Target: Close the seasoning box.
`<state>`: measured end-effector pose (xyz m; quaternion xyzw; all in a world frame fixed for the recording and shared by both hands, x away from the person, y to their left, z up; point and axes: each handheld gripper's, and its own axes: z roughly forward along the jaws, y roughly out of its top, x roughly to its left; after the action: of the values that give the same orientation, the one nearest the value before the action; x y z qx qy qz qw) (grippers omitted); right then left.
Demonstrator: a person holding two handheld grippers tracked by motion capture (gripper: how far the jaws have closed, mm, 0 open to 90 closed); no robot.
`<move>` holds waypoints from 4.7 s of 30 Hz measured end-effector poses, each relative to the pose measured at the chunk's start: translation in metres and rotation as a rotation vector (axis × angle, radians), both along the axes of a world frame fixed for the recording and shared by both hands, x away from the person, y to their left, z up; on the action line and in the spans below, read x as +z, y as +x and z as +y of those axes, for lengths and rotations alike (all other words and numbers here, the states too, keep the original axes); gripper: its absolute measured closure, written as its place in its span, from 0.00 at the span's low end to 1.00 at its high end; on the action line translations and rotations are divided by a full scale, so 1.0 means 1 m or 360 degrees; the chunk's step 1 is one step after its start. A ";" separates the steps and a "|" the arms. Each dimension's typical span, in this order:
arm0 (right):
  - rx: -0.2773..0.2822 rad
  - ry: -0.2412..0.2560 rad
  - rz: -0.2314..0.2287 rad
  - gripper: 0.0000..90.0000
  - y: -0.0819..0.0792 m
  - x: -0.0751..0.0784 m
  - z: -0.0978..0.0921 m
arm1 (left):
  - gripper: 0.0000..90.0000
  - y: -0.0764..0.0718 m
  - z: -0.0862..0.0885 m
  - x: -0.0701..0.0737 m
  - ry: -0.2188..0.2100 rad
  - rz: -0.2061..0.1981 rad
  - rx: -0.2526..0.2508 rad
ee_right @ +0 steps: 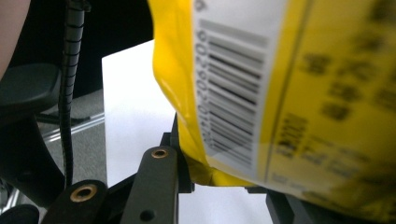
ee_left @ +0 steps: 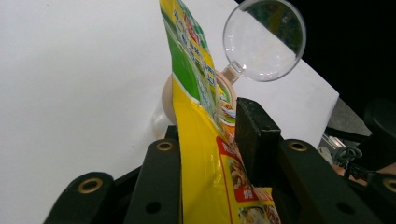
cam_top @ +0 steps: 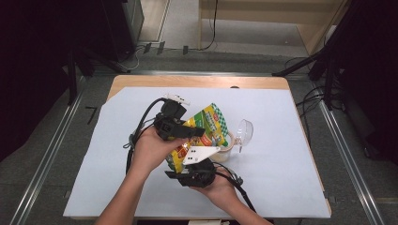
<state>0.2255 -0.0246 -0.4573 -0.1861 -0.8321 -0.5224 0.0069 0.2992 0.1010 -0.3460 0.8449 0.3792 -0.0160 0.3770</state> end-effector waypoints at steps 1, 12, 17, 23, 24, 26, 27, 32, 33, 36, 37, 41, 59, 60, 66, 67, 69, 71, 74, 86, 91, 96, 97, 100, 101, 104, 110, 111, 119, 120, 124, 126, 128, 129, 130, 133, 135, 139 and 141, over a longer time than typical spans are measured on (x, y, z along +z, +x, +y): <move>-0.0010 -0.0006 -0.0008 0.78 0.001 -0.001 0.001 | 0.83 0.000 0.000 -0.001 0.0008 -0.0002 0.0007; -0.0076 -0.0046 0.0029 0.74 0.004 -0.007 -0.003 | 0.94 -0.003 -0.006 -0.002 0.0018 -0.0058 -0.0046; -0.0111 -0.0034 0.0048 0.72 0.005 -0.007 -0.002 | 0.93 -0.007 -0.010 0.001 0.0024 -0.0086 -0.0033; -0.0131 -0.0028 0.0074 0.73 0.006 -0.006 -0.002 | 0.93 -0.009 -0.012 0.003 0.0008 -0.0089 -0.0031; -0.0139 -0.0024 0.0078 0.74 0.006 -0.006 -0.002 | 0.93 -0.009 -0.012 0.003 0.0012 -0.0099 -0.0041; -0.0141 -0.0013 0.0079 0.76 0.006 -0.005 -0.003 | 0.93 -0.008 -0.014 0.004 0.0039 -0.0121 -0.0078; -0.0138 0.0000 0.0092 0.76 0.006 -0.004 -0.003 | 0.93 -0.006 -0.015 0.005 0.0058 -0.0142 -0.0089; -0.0101 0.0060 0.0161 0.76 0.012 0.008 -0.004 | 0.88 0.004 -0.015 0.011 0.0022 -0.0134 -0.0117; -0.0101 0.0060 0.0161 0.76 0.012 0.008 -0.004 | 0.87 0.004 -0.015 0.011 0.0022 -0.0134 -0.0117; -0.0092 0.0099 0.0177 0.75 0.013 0.013 -0.002 | 0.86 0.010 -0.013 0.015 0.0007 -0.0094 -0.0126; -0.0090 0.0105 0.0181 0.75 0.014 0.013 -0.002 | 0.86 0.012 -0.013 0.015 0.0004 -0.0085 -0.0122; -0.0069 0.0092 0.0175 0.76 0.015 0.013 -0.002 | 0.92 0.014 -0.010 0.014 -0.0045 0.0016 -0.0139; -0.0075 0.0019 0.0134 0.79 0.012 0.008 0.003 | 1.00 0.012 -0.013 0.013 0.0114 -0.0103 -0.0008; -0.0079 0.0009 0.0130 0.79 0.012 0.009 0.002 | 1.00 0.012 -0.013 0.013 0.0105 -0.0100 -0.0014; -0.0068 0.0036 0.0101 0.81 0.009 0.014 0.002 | 0.91 0.015 -0.009 0.015 -0.0043 -0.0063 -0.0019; -0.0072 0.0038 0.0092 0.81 0.008 0.016 0.002 | 0.88 0.015 -0.008 0.015 -0.0063 -0.0051 -0.0021; -0.0069 0.0046 0.0092 0.81 0.008 0.017 0.002 | 0.85 0.015 -0.008 0.015 -0.0066 -0.0060 -0.0019; -0.0068 0.0051 0.0096 0.81 0.009 0.018 0.002 | 0.82 0.015 -0.008 0.015 -0.0065 -0.0059 -0.0011; -0.0069 0.0060 0.0100 0.81 0.009 0.018 0.002 | 0.80 0.016 -0.008 0.015 -0.0076 -0.0053 -0.0012; -0.0077 0.0077 0.0086 0.81 0.012 0.021 0.003 | 0.93 0.024 -0.014 0.022 0.0025 -0.0009 -0.0051; -0.0077 0.0074 0.0080 0.81 0.014 0.020 0.002 | 0.93 0.026 -0.014 0.020 0.0019 -0.0007 -0.0052; -0.0070 0.0085 0.0098 0.81 0.016 0.019 0.004 | 0.93 0.028 -0.011 0.020 0.0018 -0.0003 -0.0049; -0.0064 0.0085 0.0098 0.81 0.016 0.019 0.004 | 0.94 0.028 -0.011 0.020 0.0020 -0.0003 -0.0045; -0.0060 0.0080 0.0090 0.81 0.017 0.020 0.004 | 0.94 0.028 -0.010 0.022 0.0035 -0.0008 -0.0026; -0.0061 0.0078 0.0088 0.81 0.017 0.021 0.004 | 0.94 0.028 -0.010 0.023 0.0039 -0.0010 -0.0024; -0.0051 0.0083 0.0084 0.81 0.017 0.023 0.004 | 0.94 0.028 -0.012 0.026 0.0055 -0.0014 -0.0014; -0.0049 0.0097 0.0087 0.81 0.019 0.025 0.001 | 0.94 0.027 -0.017 0.029 0.0091 -0.0032 0.0000; -0.0050 0.0098 0.0085 0.81 0.019 0.025 0.001 | 0.94 0.026 -0.018 0.029 0.0099 -0.0037 -0.0003; -0.0047 0.0084 0.0087 0.81 0.021 0.024 0.001 | 0.94 0.027 -0.017 0.028 0.0087 -0.0039 0.0020; -0.0047 0.0083 0.0083 0.81 0.021 0.024 0.001 | 0.94 0.028 -0.016 0.028 0.0089 -0.0041 0.0026; -0.0045 0.0075 0.0064 0.80 0.022 0.024 0.002 | 0.94 0.028 -0.014 0.027 0.0083 -0.0047 0.0036; -0.0045 0.0067 0.0060 0.80 0.023 0.024 0.002 | 0.94 0.029 -0.013 0.027 0.0075 -0.0049 0.0042; -0.0043 0.0064 0.0068 0.80 0.024 0.024 0.002 | 0.94 0.030 -0.013 0.027 0.0075 -0.0046 0.0048; -0.0041 0.0064 0.0074 0.80 0.025 0.024 0.003 | 0.94 0.030 -0.012 0.026 0.0075 -0.0045 0.0051; -0.0039 0.0058 0.0073 0.80 0.025 0.024 0.003 | 0.94 0.031 -0.012 0.026 0.0077 -0.0042 0.0054; -0.0038 0.0056 0.0072 0.80 0.025 0.023 0.003 | 0.94 0.032 -0.012 0.025 0.0081 -0.0034 0.0055; -0.0039 0.0056 0.0074 0.80 0.025 0.023 0.003 | 0.94 0.033 -0.012 0.025 0.0082 -0.0031 0.0060; -0.0041 0.0057 0.0079 0.80 0.026 0.024 0.003 | 0.94 0.035 -0.012 0.024 0.0075 -0.0012 0.0056; -0.0042 0.0057 0.0083 0.80 0.027 0.024 0.003 | 0.94 0.036 -0.013 0.024 0.0082 -0.0007 0.0062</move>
<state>0.2521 -0.0220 -0.4336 -0.2105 -0.8197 -0.5322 0.0251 0.3352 0.0883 -0.3220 0.8468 0.3950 0.0029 0.3562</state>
